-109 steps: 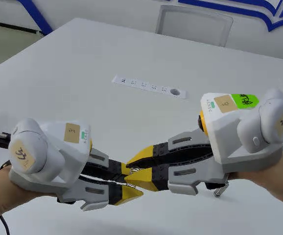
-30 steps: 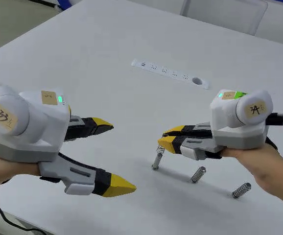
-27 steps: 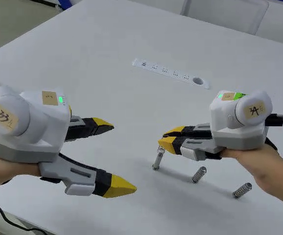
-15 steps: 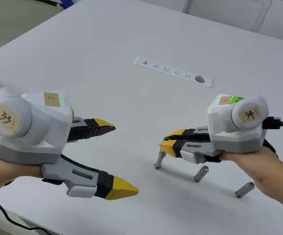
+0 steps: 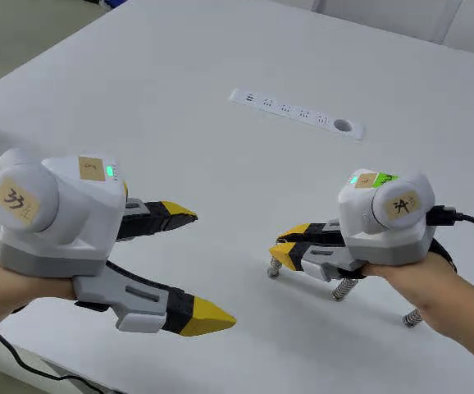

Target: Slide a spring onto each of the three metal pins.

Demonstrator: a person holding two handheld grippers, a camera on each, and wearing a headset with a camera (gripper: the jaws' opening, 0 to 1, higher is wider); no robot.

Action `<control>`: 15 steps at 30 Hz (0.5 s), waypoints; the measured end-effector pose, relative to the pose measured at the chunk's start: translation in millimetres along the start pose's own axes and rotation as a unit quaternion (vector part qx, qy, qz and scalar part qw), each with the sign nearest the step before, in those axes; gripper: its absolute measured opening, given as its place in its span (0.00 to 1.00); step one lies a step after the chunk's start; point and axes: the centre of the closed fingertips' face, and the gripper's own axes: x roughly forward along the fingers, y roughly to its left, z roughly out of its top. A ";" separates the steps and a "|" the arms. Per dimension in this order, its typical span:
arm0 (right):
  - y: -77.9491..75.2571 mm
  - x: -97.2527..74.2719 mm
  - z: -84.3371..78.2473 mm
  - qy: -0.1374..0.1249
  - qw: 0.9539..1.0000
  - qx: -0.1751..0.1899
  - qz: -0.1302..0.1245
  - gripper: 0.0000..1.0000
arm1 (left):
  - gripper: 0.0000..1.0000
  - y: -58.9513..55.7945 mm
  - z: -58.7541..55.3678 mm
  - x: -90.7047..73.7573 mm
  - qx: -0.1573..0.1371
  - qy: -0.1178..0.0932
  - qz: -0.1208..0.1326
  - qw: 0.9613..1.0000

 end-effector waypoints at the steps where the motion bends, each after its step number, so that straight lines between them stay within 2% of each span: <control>1: -0.8 1.3 -1.1 -0.001 1.000 0.003 0.000 0.11 | 0.82 0.3 -1.1 -0.3 0.000 0.002 0.001 1.000; 9: -4.4 7.6 -12.7 0.004 1.000 0.008 -0.007 0.11 | 0.82 1.6 -4.6 -2.1 -0.007 0.004 0.004 1.000; 15: -3.5 8.0 -14.1 -0.008 1.000 0.020 -0.006 0.11 | 0.82 -0.8 -6.9 0.4 -0.010 0.007 0.000 1.000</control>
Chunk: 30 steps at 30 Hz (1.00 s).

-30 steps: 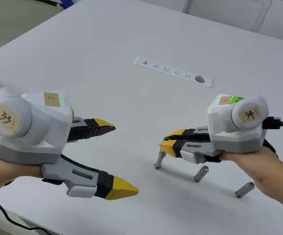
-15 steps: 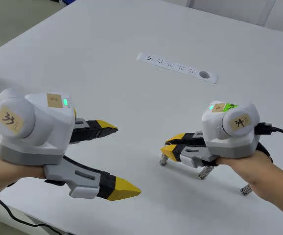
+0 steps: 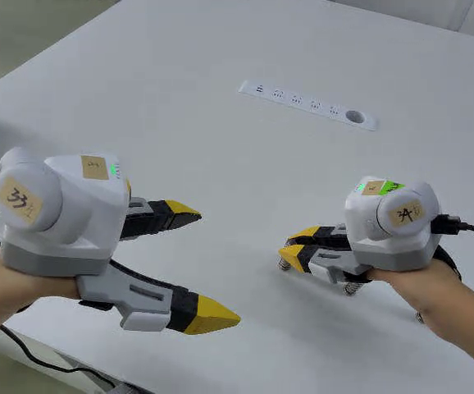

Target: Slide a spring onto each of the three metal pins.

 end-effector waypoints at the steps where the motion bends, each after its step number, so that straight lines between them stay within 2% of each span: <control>1: 0.6 0.0 0.5 -0.001 1.000 0.000 0.001 0.11 | 0.82 -0.3 -0.2 0.6 0.000 0.000 -0.001 1.000; 13: 1.0 0.5 -2.6 0.006 1.000 0.000 0.000 0.12 | 0.82 -1.2 1.4 4.2 0.005 0.006 -0.007 1.000; 21: 0.9 -7.0 2.0 0.001 1.000 0.003 -0.004 0.18 | 0.81 -3.5 -0.3 2.5 0.005 0.011 -0.008 1.000; 24: 0.6 -13.9 8.1 -0.009 1.000 0.007 -0.007 0.19 | 0.81 -4.7 3.4 2.5 0.006 0.007 -0.009 1.000; 26: 0.1 -20.8 13.1 -0.016 1.000 0.008 -0.009 0.19 | 0.80 -4.4 12.7 2.1 0.000 -0.007 -0.008 1.000; 27: -0.9 -26.4 17.2 -0.022 1.000 0.007 -0.012 0.20 | 0.79 -2.2 21.1 1.9 -0.001 -0.023 -0.004 1.000; 30: -4.9 -42.8 27.0 -0.041 0.999 0.009 -0.018 0.20 | 0.79 1.5 32.6 1.9 -0.001 -0.033 -0.002 0.999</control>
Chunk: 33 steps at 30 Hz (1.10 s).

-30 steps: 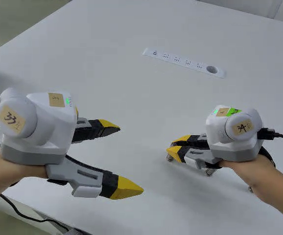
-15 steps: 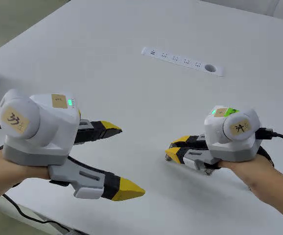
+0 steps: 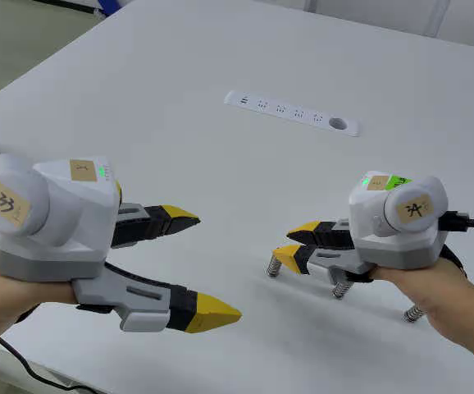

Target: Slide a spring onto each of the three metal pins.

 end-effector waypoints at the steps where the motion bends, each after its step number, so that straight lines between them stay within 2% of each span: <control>1: -1.6 -4.3 1.8 -0.003 1.000 -0.001 -0.001 0.21 | 0.79 1.0 2.9 0.6 0.003 -0.001 0.001 1.000; 4: -11.4 -21.7 5.5 -0.010 1.000 -0.021 -0.015 0.22 | 0.79 3.2 11.4 3.9 0.015 0.000 0.001 1.000; 9: -28.9 -60.8 7.6 -0.030 0.999 -0.015 -0.037 0.22 | 0.79 4.0 27.7 10.6 0.029 -0.007 -0.002 1.000; 15: -46.5 -104.9 6.5 -0.051 0.996 -0.007 -0.071 0.26 | 0.81 -1.0 35.4 20.5 0.036 -0.006 -0.011 0.999; 24: -39.4 -161.7 -6.2 -0.068 0.995 0.001 -0.071 0.40 | 0.82 0.4 39.2 24.8 0.040 0.002 -0.012 0.999; 28: -36.4 -175.3 -15.7 -0.070 0.995 0.008 -0.065 0.48 | 0.84 0.7 40.4 25.5 0.040 0.004 -0.011 0.999; 33: -34.2 -187.6 -24.4 -0.070 0.996 0.008 -0.063 0.61 | 0.91 -1.5 41.1 27.2 0.047 0.010 -0.016 0.999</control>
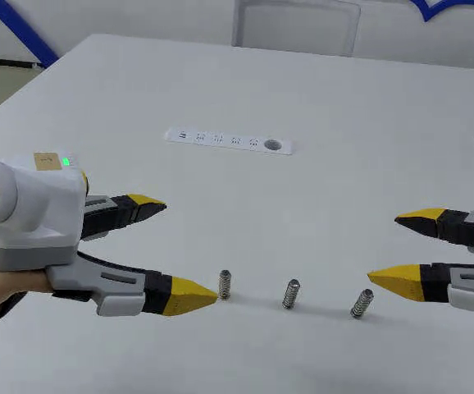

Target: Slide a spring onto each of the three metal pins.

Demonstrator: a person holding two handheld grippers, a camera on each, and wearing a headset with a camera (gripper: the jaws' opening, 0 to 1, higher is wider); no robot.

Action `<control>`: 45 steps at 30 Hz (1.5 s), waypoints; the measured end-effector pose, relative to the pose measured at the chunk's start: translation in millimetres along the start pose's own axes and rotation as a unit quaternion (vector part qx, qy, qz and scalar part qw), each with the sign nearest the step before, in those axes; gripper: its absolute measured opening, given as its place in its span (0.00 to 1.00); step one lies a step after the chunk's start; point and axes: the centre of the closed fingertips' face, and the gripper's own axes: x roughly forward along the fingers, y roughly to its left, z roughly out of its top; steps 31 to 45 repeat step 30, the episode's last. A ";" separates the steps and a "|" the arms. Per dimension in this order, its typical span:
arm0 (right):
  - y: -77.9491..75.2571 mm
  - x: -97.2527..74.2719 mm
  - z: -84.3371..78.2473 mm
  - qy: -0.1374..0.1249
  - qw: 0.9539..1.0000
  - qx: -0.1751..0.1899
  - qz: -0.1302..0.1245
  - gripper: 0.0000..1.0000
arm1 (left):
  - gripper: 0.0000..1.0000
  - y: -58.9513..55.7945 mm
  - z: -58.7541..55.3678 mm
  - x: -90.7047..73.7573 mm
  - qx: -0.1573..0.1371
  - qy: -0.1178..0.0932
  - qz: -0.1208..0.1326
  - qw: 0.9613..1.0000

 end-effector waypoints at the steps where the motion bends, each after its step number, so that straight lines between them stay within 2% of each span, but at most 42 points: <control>1: 0.0 -2.0 -0.4 -0.001 1.000 -0.001 0.001 0.64 | 0.92 -0.6 0.7 0.4 0.002 0.000 -0.001 1.000; 4: 2.4 -8.7 -2.8 0.000 1.000 0.001 0.009 0.71 | 0.96 -2.9 2.2 2.0 0.005 0.002 -0.008 1.000; 10: 3.1 -19.0 -2.4 0.003 1.000 -0.010 0.000 0.82 | 0.97 -2.7 -1.9 3.0 0.011 0.016 -0.007 1.000; 14: 6.3 -21.5 -2.6 0.002 1.000 -0.012 0.002 0.83 | 0.98 -4.4 -0.6 2.5 0.010 0.014 -0.008 1.000; 20: 7.7 -23.5 -9.5 0.013 1.000 -0.011 -0.003 0.84 | 1.00 -10.3 -0.3 0.3 0.015 0.021 -0.016 1.000; 26: 9.3 -26.1 -12.6 0.017 1.000 -0.005 -0.005 0.84 | 1.00 -10.0 0.1 -1.6 0.016 0.022 -0.013 1.000; 30: 10.6 -28.3 -12.3 0.019 1.000 -0.003 -0.005 0.83 | 1.00 -8.9 12.5 -3.6 0.001 -0.007 -0.008 1.000; 45: 10.6 -28.3 -12.3 0.019 1.000 -0.003 -0.005 0.83 | 1.00 -8.9 12.5 -3.6 0.001 -0.007 -0.008 1.000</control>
